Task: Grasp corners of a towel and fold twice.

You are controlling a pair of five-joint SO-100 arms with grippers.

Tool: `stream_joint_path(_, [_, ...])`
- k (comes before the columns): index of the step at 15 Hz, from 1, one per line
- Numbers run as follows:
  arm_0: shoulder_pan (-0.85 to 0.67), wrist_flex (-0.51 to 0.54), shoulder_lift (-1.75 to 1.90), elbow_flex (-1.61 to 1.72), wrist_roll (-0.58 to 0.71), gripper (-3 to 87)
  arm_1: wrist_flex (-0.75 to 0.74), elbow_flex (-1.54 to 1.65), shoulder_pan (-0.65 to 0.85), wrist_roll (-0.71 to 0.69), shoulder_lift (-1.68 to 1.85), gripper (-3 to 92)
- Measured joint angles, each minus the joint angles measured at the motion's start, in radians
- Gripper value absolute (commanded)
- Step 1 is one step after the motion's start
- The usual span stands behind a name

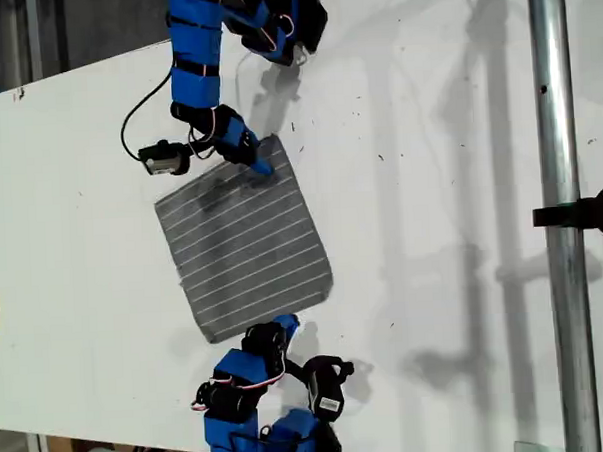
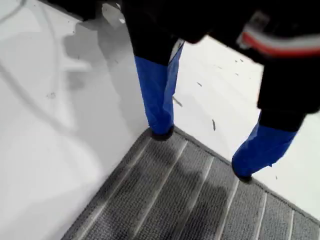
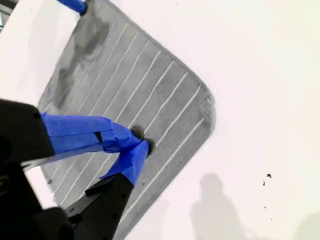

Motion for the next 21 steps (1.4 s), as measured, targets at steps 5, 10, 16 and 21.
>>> stream_joint_path(5, [0.0,0.0,0.0,0.0,0.0,-2.9,0.017,-0.19,0.009,-0.006,-0.348,6.6])
stream_joint_path(10, [0.0,0.005,-0.012,0.0,0.0,-2.9,0.041,-0.295,-0.04,0.018,-0.428,-0.2])
stream_joint_path(16, [-0.008,0.158,-0.192,-0.282,0.08,23.3,0.006,-0.29,-0.083,0.048,-0.413,-0.3])
stream_joint_path(21, [-0.011,0.155,-0.532,-0.474,0.233,20.0,0.005,-0.287,-0.091,0.061,-0.388,-0.3])
